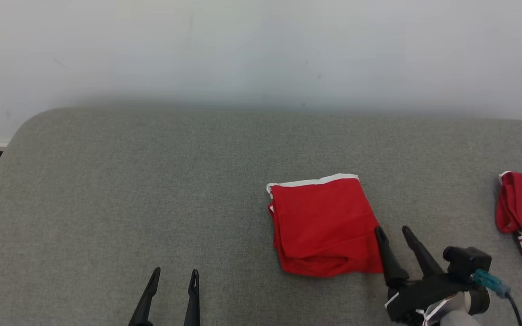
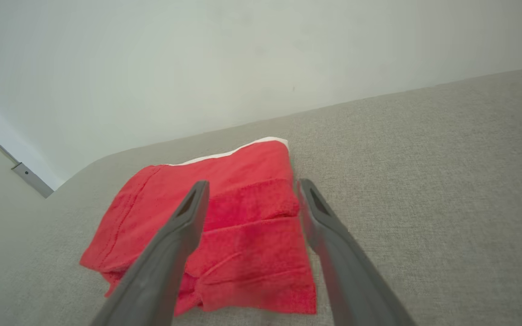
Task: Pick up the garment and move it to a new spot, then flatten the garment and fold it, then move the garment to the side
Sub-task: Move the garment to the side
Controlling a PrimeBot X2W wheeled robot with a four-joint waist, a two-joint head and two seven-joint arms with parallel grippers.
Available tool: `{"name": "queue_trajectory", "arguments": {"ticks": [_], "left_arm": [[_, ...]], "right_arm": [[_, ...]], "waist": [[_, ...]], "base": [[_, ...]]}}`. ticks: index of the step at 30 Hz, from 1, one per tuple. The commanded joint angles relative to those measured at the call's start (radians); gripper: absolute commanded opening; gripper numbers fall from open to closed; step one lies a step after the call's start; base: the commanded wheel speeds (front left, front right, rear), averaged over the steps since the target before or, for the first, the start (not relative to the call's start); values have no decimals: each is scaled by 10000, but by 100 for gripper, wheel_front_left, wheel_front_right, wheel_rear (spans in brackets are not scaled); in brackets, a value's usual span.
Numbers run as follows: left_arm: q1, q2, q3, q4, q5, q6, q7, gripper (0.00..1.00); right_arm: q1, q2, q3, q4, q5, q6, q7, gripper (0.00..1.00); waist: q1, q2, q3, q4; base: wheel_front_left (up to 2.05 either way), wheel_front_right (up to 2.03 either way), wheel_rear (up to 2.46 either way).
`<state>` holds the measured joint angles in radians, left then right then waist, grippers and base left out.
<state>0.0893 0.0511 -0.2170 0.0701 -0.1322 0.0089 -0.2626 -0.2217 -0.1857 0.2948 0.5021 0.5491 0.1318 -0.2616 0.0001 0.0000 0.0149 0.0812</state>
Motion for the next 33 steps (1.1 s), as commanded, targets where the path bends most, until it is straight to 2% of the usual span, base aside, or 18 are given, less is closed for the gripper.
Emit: {"name": "queue_trajectory", "arguments": {"ticks": [1,11,14,25,26,27,29,33], "left_arm": [[-173,-10,-26,-32,-43,-5,-27,100],[-596,-10,-225,-29,-103,-106,-27,100],[-858,-12,-336,-7,-16,-238,-27,100],[-1237,-10,-803,-47,-176,-258,-27,100],[-1256,-10,-829,-39,-180,-266,-27,100],[-1271,-10,-843,-35,-179,-289,-27,100],[-1298,-10,-855,-23,-167,-310,-27,100],[-1326,-10,-863,8,-137,-314,-27,100]], "right_arm": [[-275,-137,24,177,331,-28,-37,100],[-1759,-1179,1193,1315,3081,-28,607,100],[-2188,-1518,1948,1663,3515,-29,674,100],[-2821,-1849,3439,2415,4646,-29,550,100],[-2860,-1883,3557,2430,4740,-29,524,86],[-2897,-1921,3680,2436,4819,-29,504,48],[-2965,-1989,3938,2432,4952,-29,432,0],[-3072,-2144,4233,2390,5094,-29,282,0]], "waist": [[-1,0,281,187],[-1,0,914,578],[-1,0,1161,729],[-1,0,1418,930],[-1,0,1428,930],[-1,0,1438,930],[-1,0,1449,919],[-1,0,1447,887]], "base": [[0,0,0],[0,0,0],[0,0,0],[0,0,0],[0,0,0],[0,0,0],[0,0,0],[0,0,0]]}}
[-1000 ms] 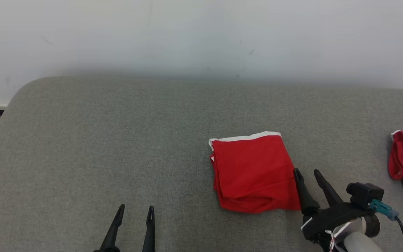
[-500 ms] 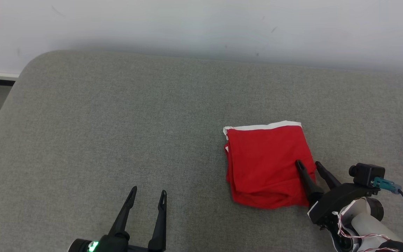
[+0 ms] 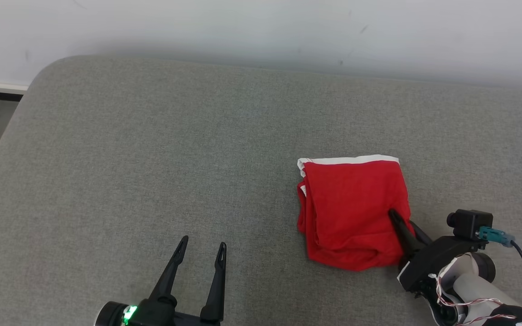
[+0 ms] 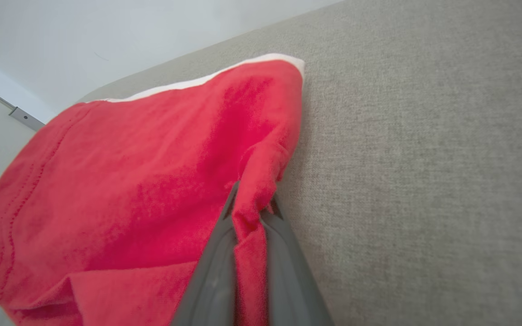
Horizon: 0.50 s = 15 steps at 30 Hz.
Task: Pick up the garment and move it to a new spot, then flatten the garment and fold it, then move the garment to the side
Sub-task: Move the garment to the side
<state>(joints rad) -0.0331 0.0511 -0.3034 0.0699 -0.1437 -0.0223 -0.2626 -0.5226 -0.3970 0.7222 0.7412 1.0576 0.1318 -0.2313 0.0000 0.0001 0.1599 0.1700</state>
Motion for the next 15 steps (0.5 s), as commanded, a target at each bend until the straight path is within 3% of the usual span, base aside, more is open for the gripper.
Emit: {"name": "queue_trajectory", "arguments": {"ticks": [1,9,15], "left_arm": [[-105,-10,0,20,-16,-13,-27,100],[-1,-12,106,-47,101,-95,-27,100],[-118,-12,298,-179,258,-213,-27,100]], "right_arm": [[-92,-94,32,-11,44,-29,-88,0],[-376,-624,453,-235,-45,-29,-328,0],[-741,-1303,322,-668,-1071,-29,-339,0]], "waist": [[0,-1,-11,-20],[0,-1,45,-421],[0,-1,318,-1093]], "base": [[0,0,0],[0,0,0],[0,0,0]]}}
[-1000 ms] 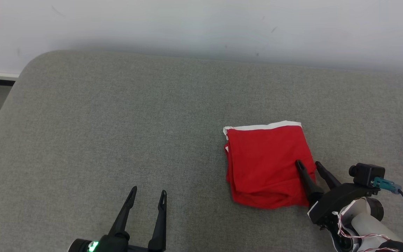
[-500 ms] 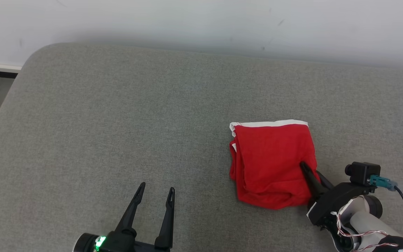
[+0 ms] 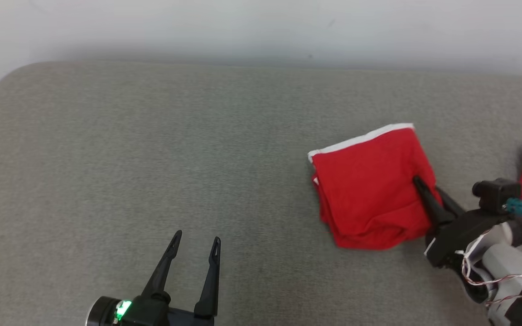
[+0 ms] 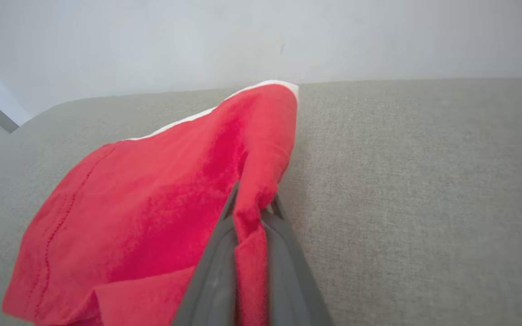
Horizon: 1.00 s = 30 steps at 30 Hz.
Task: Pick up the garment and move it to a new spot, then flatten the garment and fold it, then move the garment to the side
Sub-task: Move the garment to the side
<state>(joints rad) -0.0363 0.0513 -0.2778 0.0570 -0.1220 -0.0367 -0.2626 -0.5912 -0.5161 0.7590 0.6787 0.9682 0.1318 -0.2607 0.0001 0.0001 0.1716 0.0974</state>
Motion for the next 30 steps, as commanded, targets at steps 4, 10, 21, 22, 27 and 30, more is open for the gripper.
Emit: {"name": "queue_trajectory", "arguments": {"ticks": [4,10,21,22,27,30], "left_arm": [[-245,-7,173,-156,224,-154,-27,100],[-477,110,355,-305,457,-330,-28,100],[-941,451,487,-504,711,-542,-27,100],[-961,480,484,-510,733,-555,-27,100],[-1180,641,444,-592,816,-607,-27,100],[-1277,697,413,-633,831,-655,-27,100]], "right_arm": [[-253,-430,-216,-287,-820,-29,-44,0],[-509,-685,-527,-571,-1464,-29,-46,0],[-596,-1558,-1513,-965,-2347,-29,-47,0],[-639,-1672,-1590,-947,-2413,-29,-47,0],[-963,-2080,-1963,-754,-2595,-29,-47,0],[-1148,-2144,-2169,-576,-2550,-29,-33,0]], "waist": [[-1,-1,492,-937],[-1,-1,1037,-1900],[-1,-1,1870,-3058],[-1,-1,1938,-3109],[-1,-1,2398,-3251],[-1,-1,2581,-3223]], "base": [[0,0,0],[0,0,0],[0,0,0],[0,0,0],[0,0,0],[0,0,0]]}}
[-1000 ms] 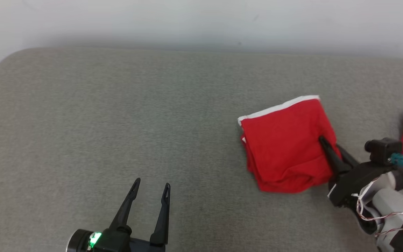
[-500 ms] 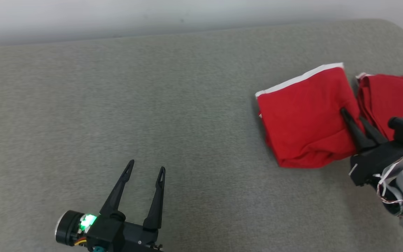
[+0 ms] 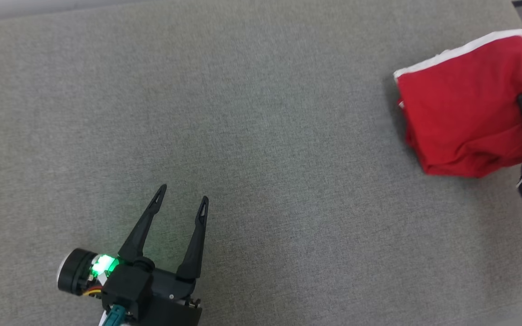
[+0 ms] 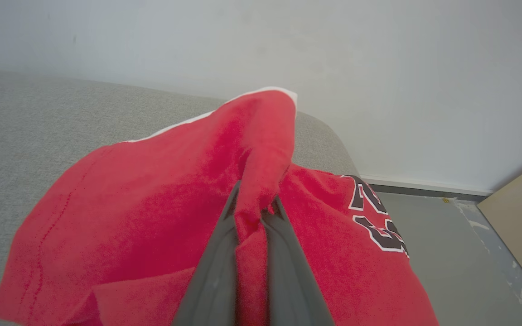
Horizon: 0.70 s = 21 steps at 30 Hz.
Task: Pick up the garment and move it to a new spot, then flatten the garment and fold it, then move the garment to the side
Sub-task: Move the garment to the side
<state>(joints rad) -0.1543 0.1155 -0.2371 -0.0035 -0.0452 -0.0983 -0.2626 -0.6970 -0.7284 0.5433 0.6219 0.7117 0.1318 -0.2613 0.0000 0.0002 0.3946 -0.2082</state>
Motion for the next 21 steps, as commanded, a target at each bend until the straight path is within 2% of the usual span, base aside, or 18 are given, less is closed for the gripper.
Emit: {"name": "queue_trajectory", "arguments": {"ticks": [1,10,21], "left_arm": [[-156,90,-14,-60,62,-63,-27,100],[-611,290,-36,-243,0,-143,-27,100],[-952,248,-87,-236,-38,-153,-27,100]], "right_arm": [[-186,-98,-77,84,-72,-29,1,0],[-1068,-735,-349,1052,-1214,-29,193,0],[-1472,-757,-1323,2214,-2053,-29,205,0]], "waist": [[0,-2,455,-134],[0,-2,1115,88],[0,-2,1444,210]], "base": [[0,0,0],[0,0,0],[0,0,0]]}}
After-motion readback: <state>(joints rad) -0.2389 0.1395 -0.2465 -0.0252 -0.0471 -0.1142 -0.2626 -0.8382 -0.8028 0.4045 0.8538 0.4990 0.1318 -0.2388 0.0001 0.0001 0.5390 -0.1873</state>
